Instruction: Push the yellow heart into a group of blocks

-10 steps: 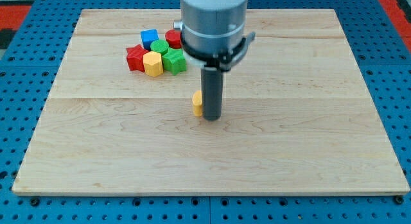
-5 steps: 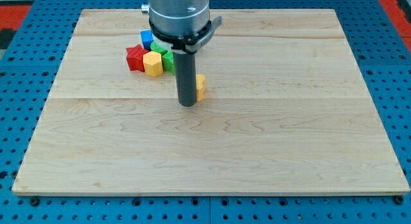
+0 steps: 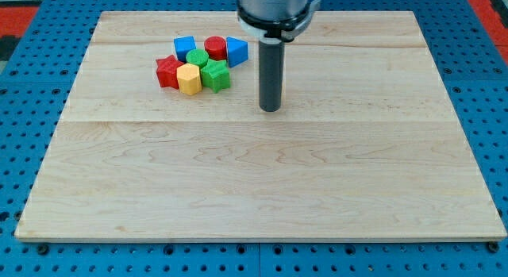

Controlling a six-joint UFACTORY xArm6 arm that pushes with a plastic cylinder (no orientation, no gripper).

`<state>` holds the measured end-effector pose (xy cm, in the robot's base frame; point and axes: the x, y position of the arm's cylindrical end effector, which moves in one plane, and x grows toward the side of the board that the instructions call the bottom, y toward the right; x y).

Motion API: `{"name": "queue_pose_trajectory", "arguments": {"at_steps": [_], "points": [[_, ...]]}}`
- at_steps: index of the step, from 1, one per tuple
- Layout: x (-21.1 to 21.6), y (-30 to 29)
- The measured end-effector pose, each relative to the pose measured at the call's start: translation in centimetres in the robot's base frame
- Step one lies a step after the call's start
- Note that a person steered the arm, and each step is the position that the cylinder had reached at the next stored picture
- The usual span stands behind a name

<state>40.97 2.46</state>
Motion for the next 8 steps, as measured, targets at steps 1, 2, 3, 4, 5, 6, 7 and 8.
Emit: {"name": "queue_pose_trajectory", "arguments": {"at_steps": [1, 2, 3, 4, 5, 6, 7, 8], "points": [[-2.8, -0.2], [-3.5, 1.4], [-3.8, 3.8], [-4.1, 4.7], [-5.3, 0.4], [-6.8, -0.9], [-6.9, 1.4], [-7.2, 5.1]]}}
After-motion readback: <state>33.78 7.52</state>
